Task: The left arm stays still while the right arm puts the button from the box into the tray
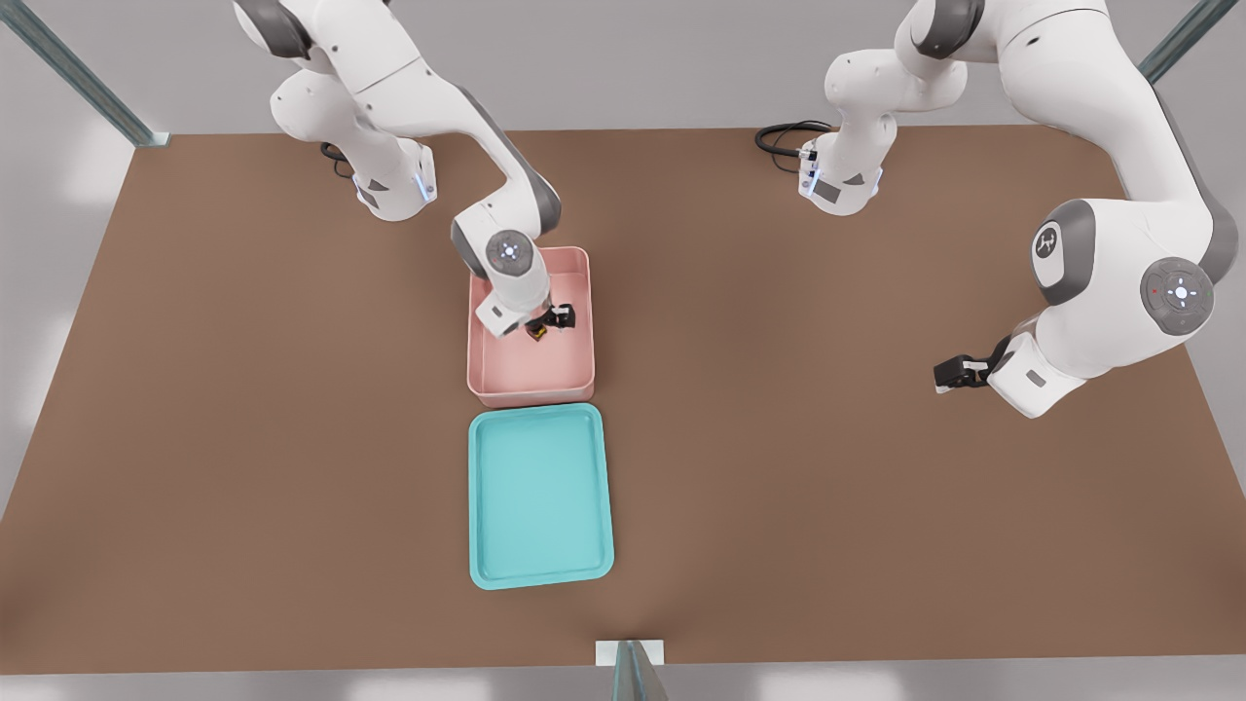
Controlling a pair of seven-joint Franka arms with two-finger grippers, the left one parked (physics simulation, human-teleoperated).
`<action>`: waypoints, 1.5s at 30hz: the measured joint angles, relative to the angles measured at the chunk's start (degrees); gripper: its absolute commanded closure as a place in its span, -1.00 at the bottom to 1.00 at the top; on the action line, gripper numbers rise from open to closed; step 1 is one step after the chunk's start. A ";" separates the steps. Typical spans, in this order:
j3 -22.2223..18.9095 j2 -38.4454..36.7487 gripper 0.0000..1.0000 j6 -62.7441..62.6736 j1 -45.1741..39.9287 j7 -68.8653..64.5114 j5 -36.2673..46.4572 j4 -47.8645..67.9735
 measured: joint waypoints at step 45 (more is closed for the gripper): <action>1.00 0.68 0.17 11.48 0.59 15.56 -1.81 -9.56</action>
